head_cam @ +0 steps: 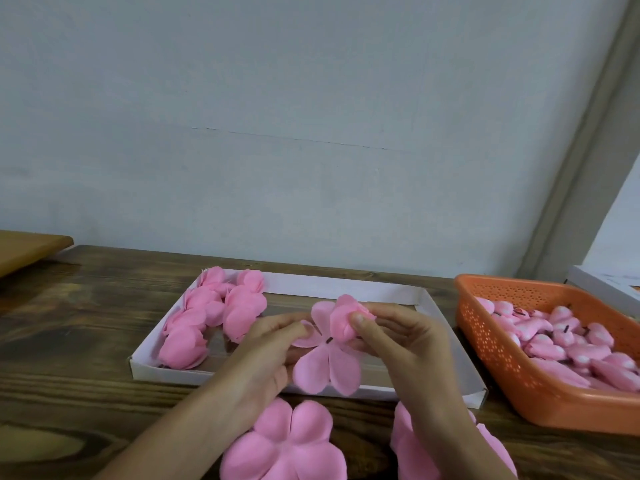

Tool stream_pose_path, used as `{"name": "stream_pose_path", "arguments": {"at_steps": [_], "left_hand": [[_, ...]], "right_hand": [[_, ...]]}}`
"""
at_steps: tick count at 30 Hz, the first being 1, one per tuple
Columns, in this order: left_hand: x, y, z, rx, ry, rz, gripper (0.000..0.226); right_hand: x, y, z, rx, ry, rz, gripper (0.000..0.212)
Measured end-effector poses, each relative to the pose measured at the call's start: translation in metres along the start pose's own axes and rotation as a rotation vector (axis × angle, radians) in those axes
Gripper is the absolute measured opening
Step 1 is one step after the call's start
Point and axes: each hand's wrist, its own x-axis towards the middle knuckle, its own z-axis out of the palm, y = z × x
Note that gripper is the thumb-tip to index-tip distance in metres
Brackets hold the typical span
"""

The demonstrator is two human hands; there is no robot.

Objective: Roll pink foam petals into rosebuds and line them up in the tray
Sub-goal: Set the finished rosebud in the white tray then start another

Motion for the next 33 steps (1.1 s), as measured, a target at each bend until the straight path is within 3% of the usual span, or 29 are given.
{"name": "stream_pose_path", "arguments": {"at_steps": [6,14,16,19,22,24,33], "left_hand": [[-0.003,0.002,0.003,-0.013,-0.033,0.017,0.020],[-0.005,0.002,0.001,0.087,-0.241,0.191,0.027],[-0.006,0.003,0.000,0.158,-0.227,0.246,0.026],[-0.006,0.003,0.001,0.202,-0.230,0.320,0.023],[-0.007,0.004,0.001,0.288,-0.273,0.431,0.028],[-0.008,0.003,0.003,0.332,-0.300,0.517,0.025],[-0.009,0.000,0.006,0.197,-0.204,0.583,0.023]], "right_hand": [[-0.001,0.001,0.000,-0.066,0.002,-0.034,0.015],[-0.001,0.003,-0.003,-0.235,0.023,-0.072,0.014],[0.000,0.005,-0.003,-0.251,0.060,-0.080,0.007],[0.001,0.004,-0.005,-0.273,0.109,-0.110,0.015],[0.001,0.002,-0.005,-0.255,0.063,-0.087,0.002],[0.002,0.003,-0.006,-0.239,0.025,-0.058,0.008],[0.001,-0.007,-0.005,-0.204,-0.071,-0.073,0.009]]}}
